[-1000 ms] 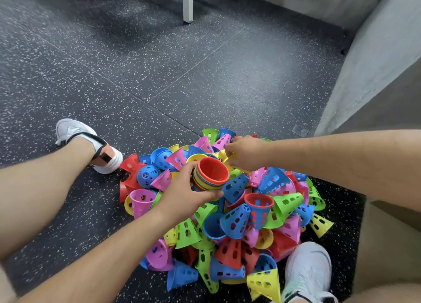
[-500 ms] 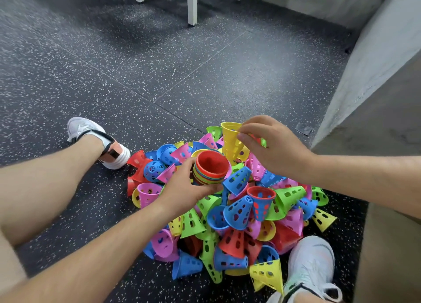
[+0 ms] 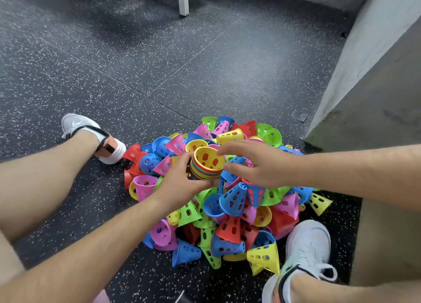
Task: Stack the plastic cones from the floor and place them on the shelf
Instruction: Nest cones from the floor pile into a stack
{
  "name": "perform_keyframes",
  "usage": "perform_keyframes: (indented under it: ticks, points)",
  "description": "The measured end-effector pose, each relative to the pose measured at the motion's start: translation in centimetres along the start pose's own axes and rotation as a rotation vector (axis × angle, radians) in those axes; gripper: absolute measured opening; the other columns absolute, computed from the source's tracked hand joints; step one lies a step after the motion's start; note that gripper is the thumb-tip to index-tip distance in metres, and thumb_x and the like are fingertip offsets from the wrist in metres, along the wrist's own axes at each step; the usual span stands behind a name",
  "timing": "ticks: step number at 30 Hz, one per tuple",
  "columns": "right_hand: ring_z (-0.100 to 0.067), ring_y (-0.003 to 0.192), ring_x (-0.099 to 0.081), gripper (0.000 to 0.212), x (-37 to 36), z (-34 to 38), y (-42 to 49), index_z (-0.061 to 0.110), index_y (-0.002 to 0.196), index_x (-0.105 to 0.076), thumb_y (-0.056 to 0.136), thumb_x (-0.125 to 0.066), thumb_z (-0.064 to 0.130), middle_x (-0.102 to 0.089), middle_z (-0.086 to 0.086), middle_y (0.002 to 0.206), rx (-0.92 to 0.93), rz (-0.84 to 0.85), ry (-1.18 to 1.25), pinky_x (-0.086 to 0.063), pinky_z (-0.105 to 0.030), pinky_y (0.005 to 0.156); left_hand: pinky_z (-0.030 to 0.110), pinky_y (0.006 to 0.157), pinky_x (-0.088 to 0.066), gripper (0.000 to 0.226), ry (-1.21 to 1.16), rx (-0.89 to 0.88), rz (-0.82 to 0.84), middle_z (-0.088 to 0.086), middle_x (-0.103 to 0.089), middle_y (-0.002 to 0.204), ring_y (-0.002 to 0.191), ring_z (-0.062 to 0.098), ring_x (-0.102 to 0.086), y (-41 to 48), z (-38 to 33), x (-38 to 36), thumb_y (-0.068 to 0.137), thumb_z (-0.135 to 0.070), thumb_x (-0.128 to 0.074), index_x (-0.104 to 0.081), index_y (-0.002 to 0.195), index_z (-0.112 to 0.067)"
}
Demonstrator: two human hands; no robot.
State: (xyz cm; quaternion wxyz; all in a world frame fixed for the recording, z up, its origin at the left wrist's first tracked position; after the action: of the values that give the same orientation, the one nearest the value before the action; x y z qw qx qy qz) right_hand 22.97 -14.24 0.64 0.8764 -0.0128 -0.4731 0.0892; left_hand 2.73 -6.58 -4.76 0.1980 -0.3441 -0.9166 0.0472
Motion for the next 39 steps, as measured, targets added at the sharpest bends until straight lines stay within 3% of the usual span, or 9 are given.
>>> perform_keyframes:
  ticks: [3,6,11,17,23,28,32,34,39]
  points:
    - [-0.007,0.122,-0.049,0.03,0.0,-1.6,0.0,0.028,0.129,-0.059,0.101,-0.05,0.035,-0.057,0.011,0.132,-0.068,0.027,-0.067,-0.04,-0.035,0.106,0.008,0.077,-0.045,0.063,0.027,0.038,0.02,-0.019,-0.068,0.105,0.091,-0.014,-0.062,-0.5,0.9,-0.1,0.069,-0.027,-0.096,-0.059,0.12,-0.032]
    - [-0.021,0.126,-0.05,0.034,-0.8,-3.3,0.2,0.026,0.131,-0.06,0.101,-0.046,0.018,-0.055,0.002,0.137,-0.013,0.171,-0.263,-0.041,-0.041,0.105,0.009,0.08,-0.046,0.067,0.036,0.062,0.043,-0.017,-0.068,0.111,0.096,-0.011,-0.063,-0.8,1.7,0.0,0.068,-0.032,-0.096,-0.059,0.123,-0.032]
    - [-0.028,0.138,-0.035,0.049,-2.7,-3.9,2.1,0.039,0.148,-0.04,0.102,-0.04,0.021,-0.034,-0.003,0.154,0.118,0.431,-0.7,-0.035,-0.043,0.11,0.02,0.091,-0.047,0.065,0.049,0.072,0.055,-0.017,-0.068,0.115,0.103,-0.01,-0.061,-1.1,2.8,0.5,0.069,-0.037,-0.096,-0.057,0.121,-0.037]
    - [-0.033,0.137,-0.034,0.06,-4.0,-2.2,5.7,0.039,0.151,-0.03,0.097,-0.054,0.026,-0.029,-0.011,0.154,0.346,0.587,-1.038,-0.034,-0.042,0.109,0.02,0.089,-0.046,0.065,0.046,0.088,0.05,-0.019,-0.068,0.114,0.102,-0.01,-0.061,-0.8,4.0,1.4,0.069,-0.04,-0.095,-0.057,0.121,-0.039]
    - [-0.032,0.136,-0.035,0.037,-4.4,-0.6,7.9,0.035,0.136,-0.055,0.1,-0.053,0.031,-0.027,-0.007,0.156,0.409,0.727,-1.218,-0.037,-0.041,0.102,0.02,0.089,-0.049,0.068,0.038,0.095,0.039,-0.018,-0.067,0.117,0.103,-0.009,-0.061,-0.4,4.5,2.1,0.068,-0.041,-0.095,-0.057,0.125,-0.037]
    - [-0.031,0.124,-0.046,0.032,-2.7,-0.1,8.0,0.031,0.128,-0.058,0.096,-0.057,0.024,-0.041,-0.009,0.14,0.362,0.688,-1.157,-0.043,-0.04,0.096,0.015,0.087,-0.05,0.068,0.019,0.095,0.037,-0.018,-0.067,0.115,0.1,-0.012,-0.061,-0.4,4.4,2.3,0.069,-0.039,-0.095,-0.056,0.125,-0.036]
    - [-0.03,0.13,-0.044,0.035,-0.2,-0.7,7.1,0.032,0.128,-0.055,0.095,-0.055,0.02,-0.039,-0.008,0.148,0.299,0.587,-1.053,-0.041,-0.04,0.103,0.031,0.093,-0.056,0.071,0.009,0.096,0.03,-0.015,-0.069,0.115,0.101,-0.005,-0.065,-0.4,4.4,2.3,0.067,-0.041,-0.096,-0.056,0.125,-0.037]
    - [-0.029,0.129,-0.048,0.027,1.1,-1.0,6.5,0.029,0.125,-0.06,0.1,-0.05,0.025,-0.044,-0.006,0.147,0.246,0.471,-0.899,-0.04,-0.04,0.104,0.035,0.095,-0.057,0.071,0.005,0.094,0.03,-0.015,-0.069,0.115,0.102,-0.003,-0.066,-0.3,4.3,2.1,0.066,-0.042,-0.096,-0.057,0.125,-0.037]
    - [-0.018,0.103,-0.058,0.015,3.4,-1.9,3.8,0.018,0.109,-0.07,0.1,-0.058,0.021,-0.065,0.003,0.112,0.071,0.186,-0.338,-0.044,-0.033,0.091,0.042,0.093,-0.059,0.073,0.009,0.095,0.029,-0.016,-0.07,0.114,0.101,0.0,-0.067,-0.4,4.4,1.9,0.063,-0.047,-0.097,-0.058,0.123,-0.04]
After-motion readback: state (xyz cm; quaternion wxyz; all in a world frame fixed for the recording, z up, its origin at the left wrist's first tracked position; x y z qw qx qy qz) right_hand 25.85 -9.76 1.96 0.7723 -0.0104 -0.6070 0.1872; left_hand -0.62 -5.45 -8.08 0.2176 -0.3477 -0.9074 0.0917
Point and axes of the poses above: each hand's wrist, its own y-axis towards the middle knuckle, its own x-axis out of the back of the hand, z = x × y, the point moved 2 cm from there along y, towards the middle knuckle
